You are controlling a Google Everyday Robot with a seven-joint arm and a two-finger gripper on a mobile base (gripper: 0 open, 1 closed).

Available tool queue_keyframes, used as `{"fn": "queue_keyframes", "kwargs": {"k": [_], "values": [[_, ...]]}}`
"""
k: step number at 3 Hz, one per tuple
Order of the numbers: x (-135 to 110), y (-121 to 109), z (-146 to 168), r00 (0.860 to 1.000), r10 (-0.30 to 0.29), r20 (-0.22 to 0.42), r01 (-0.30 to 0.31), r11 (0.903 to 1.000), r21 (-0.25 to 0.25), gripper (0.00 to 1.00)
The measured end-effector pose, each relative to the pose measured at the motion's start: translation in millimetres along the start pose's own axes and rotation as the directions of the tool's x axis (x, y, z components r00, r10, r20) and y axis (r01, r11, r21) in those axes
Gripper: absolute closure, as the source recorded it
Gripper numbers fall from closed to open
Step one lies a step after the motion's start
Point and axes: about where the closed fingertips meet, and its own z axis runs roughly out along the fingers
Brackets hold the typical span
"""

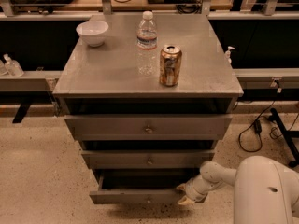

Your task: Open bottom drawer

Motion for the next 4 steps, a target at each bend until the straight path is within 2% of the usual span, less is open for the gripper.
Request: {"fn": "queue_keyframes", "kwargs": {"k": [1, 2, 3, 4], "values": [[-1.6, 1.2, -0.1, 1.0, -0.002, 0.008, 0.002, 1.0, -0.003, 0.92], [-7.4, 6.2, -1.5, 0.999, -0.022, 0.044, 0.023, 0.9996, -0.019, 1.0], [-7.4, 6.1, -1.5, 0.999, -0.022, 0.044, 0.023, 0.9996, -0.019, 1.0], [-7.4, 6.2, -1.1, 0.999, -0.022, 0.044, 0.023, 0.9995, -0.02, 0.74]]}}
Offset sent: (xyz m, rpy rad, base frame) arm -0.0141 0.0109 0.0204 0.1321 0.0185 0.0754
